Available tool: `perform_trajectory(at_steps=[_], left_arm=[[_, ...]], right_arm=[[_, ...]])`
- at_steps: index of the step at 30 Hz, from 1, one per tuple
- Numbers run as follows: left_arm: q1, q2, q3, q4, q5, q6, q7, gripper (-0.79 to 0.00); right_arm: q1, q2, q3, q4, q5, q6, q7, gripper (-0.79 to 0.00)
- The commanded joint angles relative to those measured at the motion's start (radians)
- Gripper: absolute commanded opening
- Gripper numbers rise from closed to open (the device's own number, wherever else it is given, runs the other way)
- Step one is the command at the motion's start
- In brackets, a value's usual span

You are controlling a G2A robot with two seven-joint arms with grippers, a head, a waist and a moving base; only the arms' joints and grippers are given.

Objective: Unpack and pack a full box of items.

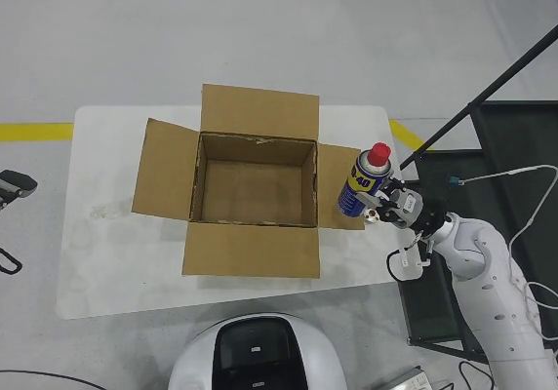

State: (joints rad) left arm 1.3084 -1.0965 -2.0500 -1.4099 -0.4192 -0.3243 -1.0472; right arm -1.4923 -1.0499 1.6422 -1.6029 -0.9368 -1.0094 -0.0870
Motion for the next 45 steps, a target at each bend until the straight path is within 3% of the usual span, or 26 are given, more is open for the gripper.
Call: perform_trajectory(at_steps=[1,10,14,19,23,27,30,45], left_arm=[[0.0,0.0,0.0,0.0,0.0,0.0,0.0,0.0],[0.0,0.0,0.0,0.0,0.0,0.0,0.0,0.0],[0.0,0.0,0.0,0.0,0.0,0.0,0.0,0.0],[0.0,0.0,0.0,0.0,0.0,0.0,0.0,0.0],[0.0,0.0,0.0,0.0,0.0,0.0,0.0,0.0],[0.0,0.0,0.0,0.0,0.0,0.0,0.0,0.0],[0.0,0.0,0.0,0.0,0.0,0.0,0.0,0.0],[0.0,0.0,0.0,0.0,0.0,0.0,0.0,0.0]], right_arm=[[0.0,0.0,0.0,0.0,0.0,0.0,0.0,-0.785],[-0.004,0.0,0.001,-0.008,-0.011,0.008,0.006,-0.785],[-0.049,0.005,0.034,0.007,-0.027,-0.003,-0.05,-0.785],[-0.153,0.008,0.084,0.04,-0.081,-0.003,-0.287,-0.785],[-0.225,0.004,0.096,0.1,-0.229,0.002,-0.53,-0.785],[-0.263,-0.011,0.061,0.203,-0.37,0.112,-0.802,-0.785],[-0.263,-0.016,0.032,0.275,-0.475,0.217,-0.941,-0.785],[-0.26,-0.017,0.024,0.293,-0.491,0.237,-0.961,-0.785]])
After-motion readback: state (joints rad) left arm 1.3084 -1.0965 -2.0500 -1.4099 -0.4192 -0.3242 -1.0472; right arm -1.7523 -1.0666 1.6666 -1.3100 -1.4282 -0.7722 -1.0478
